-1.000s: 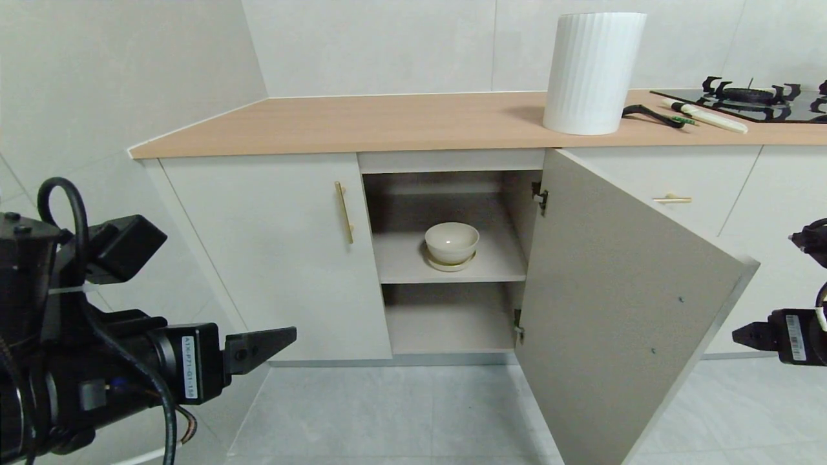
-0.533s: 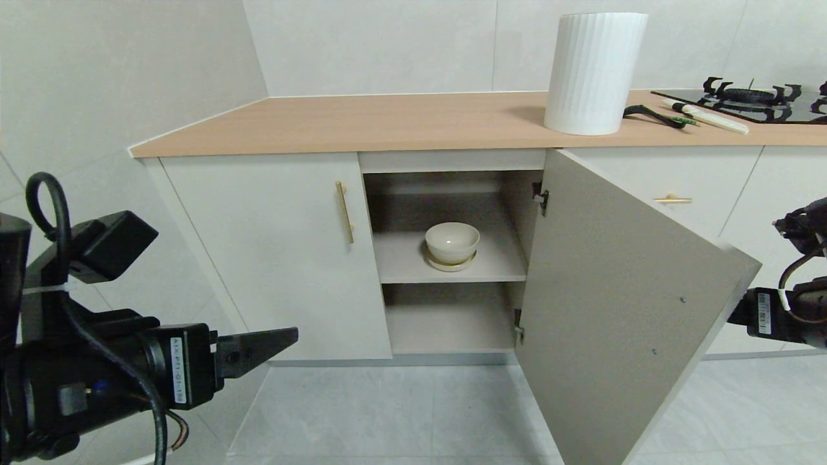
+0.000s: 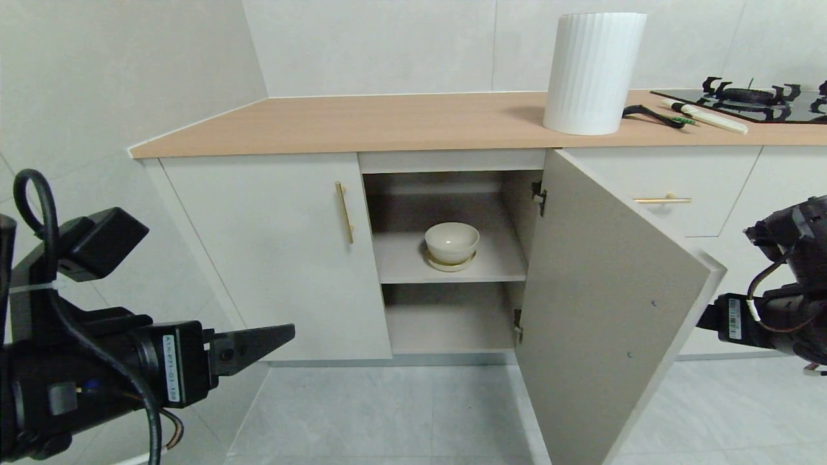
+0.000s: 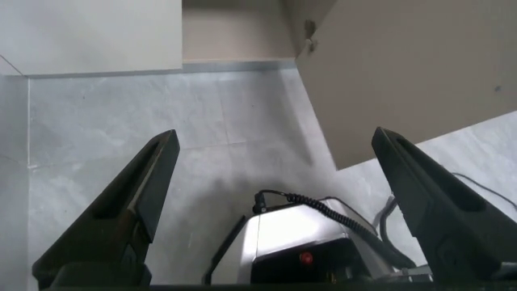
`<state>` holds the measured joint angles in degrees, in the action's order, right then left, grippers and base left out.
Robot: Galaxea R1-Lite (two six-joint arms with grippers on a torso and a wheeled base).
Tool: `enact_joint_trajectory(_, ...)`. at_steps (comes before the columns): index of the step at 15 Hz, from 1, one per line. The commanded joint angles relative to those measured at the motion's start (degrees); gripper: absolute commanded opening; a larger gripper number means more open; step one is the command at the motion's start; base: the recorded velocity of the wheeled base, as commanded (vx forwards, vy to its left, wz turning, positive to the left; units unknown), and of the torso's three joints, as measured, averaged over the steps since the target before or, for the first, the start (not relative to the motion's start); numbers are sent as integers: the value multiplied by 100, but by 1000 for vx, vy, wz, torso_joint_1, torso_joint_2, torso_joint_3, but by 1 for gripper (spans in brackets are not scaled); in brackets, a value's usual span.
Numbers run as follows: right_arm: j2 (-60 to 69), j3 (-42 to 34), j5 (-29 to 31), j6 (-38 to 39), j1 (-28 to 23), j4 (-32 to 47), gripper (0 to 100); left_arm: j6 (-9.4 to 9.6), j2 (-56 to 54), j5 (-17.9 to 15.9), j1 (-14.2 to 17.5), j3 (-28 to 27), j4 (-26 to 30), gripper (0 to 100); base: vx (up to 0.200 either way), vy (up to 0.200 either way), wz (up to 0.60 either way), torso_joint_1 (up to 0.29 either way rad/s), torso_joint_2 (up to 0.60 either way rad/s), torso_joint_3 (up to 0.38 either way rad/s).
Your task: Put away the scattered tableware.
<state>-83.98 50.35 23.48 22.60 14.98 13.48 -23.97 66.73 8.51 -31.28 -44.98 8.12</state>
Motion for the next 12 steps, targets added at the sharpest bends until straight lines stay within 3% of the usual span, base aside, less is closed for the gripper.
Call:
enact_joint_trajectory(1,-92,10,-54,157,321,-4,100,-3,7,2,17,-2,-56,100,0,0,0,0,0,0)
enact_joint_trajectory(2,-110,10,-107,254,471,-39,100,-47,15,2,34,-2,-179,100,0,0,0,0,0,0)
enact_joint_trajectory(3,-189,1,-239,482,787,-109,100,-205,7,-7,78,16,-390,100,0,0,0,0,0,0)
enact_joint_trajectory(5,-338,10,-406,658,1191,-171,100,-205,-29,-34,175,25,-548,100,0,0,0,0,0,0)
enact_joint_trajectory(7,-628,212,-854,614,1341,-390,100,-29,-37,10,298,33,-566,100,0,0,0,0,0,0)
enact_joint_trajectory(8,-628,212,-854,614,1341,-390,100,-29,-37,10,298,33,-566,100,0,0,0,0,0,0)
enact_joint_trajectory(9,-1129,889,-1407,526,1358,-329,100,314,-196,19,430,104,-557,100,0,0,0,0,0,0)
enact_joint_trajectory(12,-2043,1917,-1495,104,1393,-302,100,349,-292,-7,430,69,-531,100,0,0,0,0,0,0)
